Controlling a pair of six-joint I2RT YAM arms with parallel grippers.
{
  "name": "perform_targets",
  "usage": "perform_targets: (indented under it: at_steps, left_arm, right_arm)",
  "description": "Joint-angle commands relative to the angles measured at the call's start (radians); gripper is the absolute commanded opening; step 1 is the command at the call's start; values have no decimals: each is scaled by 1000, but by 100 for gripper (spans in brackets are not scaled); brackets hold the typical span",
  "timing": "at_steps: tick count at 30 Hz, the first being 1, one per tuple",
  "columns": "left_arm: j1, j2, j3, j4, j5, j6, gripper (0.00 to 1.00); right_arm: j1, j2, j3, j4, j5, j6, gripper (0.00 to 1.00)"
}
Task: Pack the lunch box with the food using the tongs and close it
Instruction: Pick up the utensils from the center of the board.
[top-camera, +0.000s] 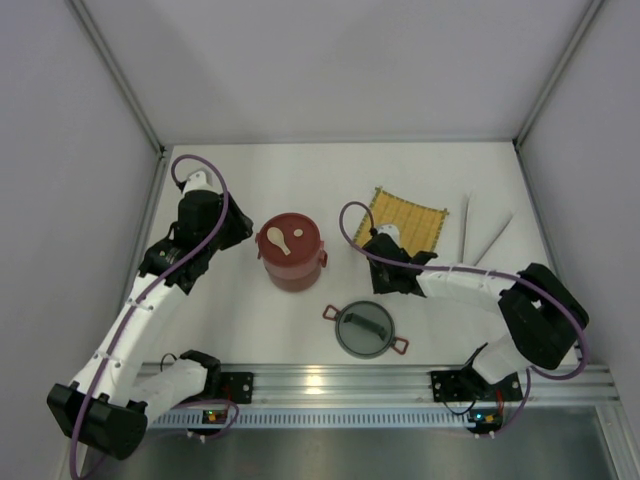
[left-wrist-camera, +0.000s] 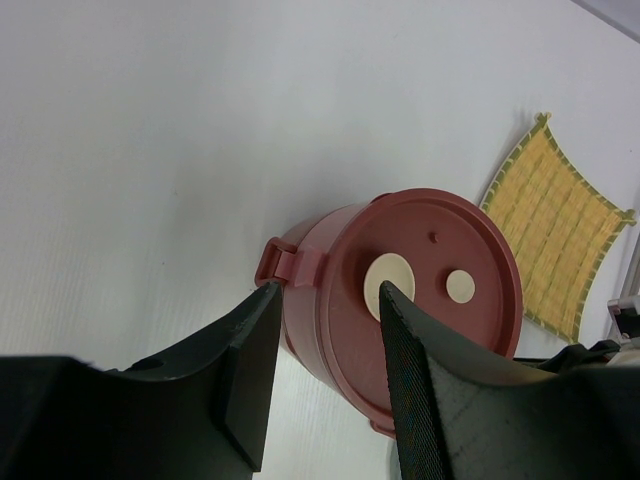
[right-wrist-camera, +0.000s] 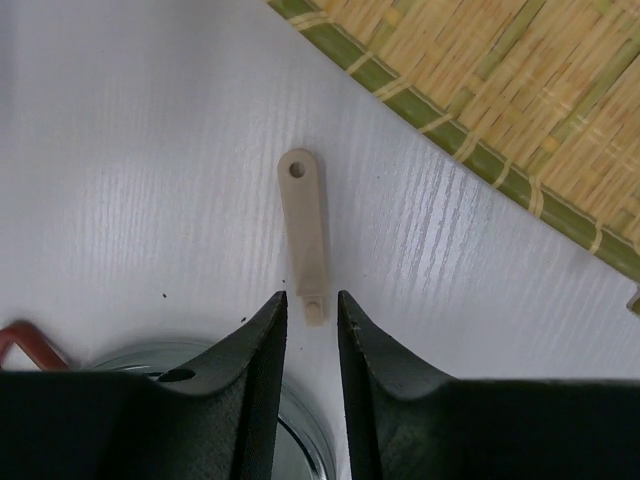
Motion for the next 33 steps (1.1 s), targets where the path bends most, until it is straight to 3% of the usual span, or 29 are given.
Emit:
perform_targets:
  at_steps: [1, 33]
  left_arm:
    - [-4, -13, 23, 6, 11, -5, 49]
    - [-4, -11, 39, 4, 2, 0, 49]
  right_arm:
    - [19, -34, -4, 54, 2, 18, 27]
    - [33, 39, -16, 80, 1, 29, 25]
